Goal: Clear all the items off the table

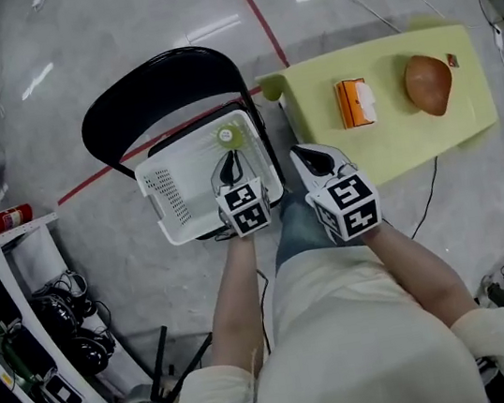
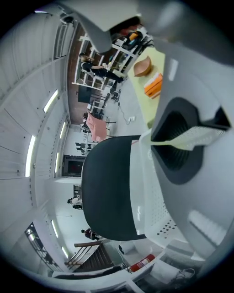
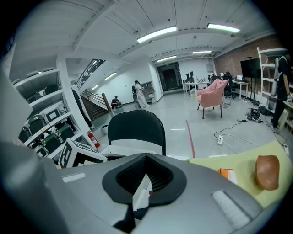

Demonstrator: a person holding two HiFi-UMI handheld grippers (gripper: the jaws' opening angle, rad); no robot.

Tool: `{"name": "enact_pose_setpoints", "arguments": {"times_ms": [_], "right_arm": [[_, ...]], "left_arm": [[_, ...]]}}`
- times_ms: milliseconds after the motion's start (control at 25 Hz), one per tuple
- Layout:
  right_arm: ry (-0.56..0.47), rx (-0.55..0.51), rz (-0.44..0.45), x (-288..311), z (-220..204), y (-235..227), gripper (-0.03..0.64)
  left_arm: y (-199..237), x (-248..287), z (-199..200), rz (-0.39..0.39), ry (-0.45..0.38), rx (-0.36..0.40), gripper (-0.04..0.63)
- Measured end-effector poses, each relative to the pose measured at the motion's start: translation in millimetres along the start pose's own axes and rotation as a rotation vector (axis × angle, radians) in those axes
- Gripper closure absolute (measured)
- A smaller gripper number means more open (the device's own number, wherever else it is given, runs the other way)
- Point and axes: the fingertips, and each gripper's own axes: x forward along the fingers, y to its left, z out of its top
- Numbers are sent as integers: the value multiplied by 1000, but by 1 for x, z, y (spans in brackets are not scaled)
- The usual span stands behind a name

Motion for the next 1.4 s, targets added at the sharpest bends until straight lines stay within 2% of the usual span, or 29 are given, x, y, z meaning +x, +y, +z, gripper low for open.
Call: {"name": "enact_pose_setpoints", "arguments": {"times_ms": [160, 760, 1040, 1400], "right_arm": [[-18, -4, -4, -10, 10, -6, 618], [-45, -12, -25, -48, 10, -41, 618], [-63, -24, -46, -69, 10, -49, 618], [-86, -20, -72, -81, 10, -52, 618]], "left_arm": [[-12, -25, 20, -19, -26, -11, 584], [-57, -82, 71, -100, -49, -40, 585], [-88, -88, 90, -170, -65, 20, 586], [-114, -95, 103, -254, -80, 59, 586]]}}
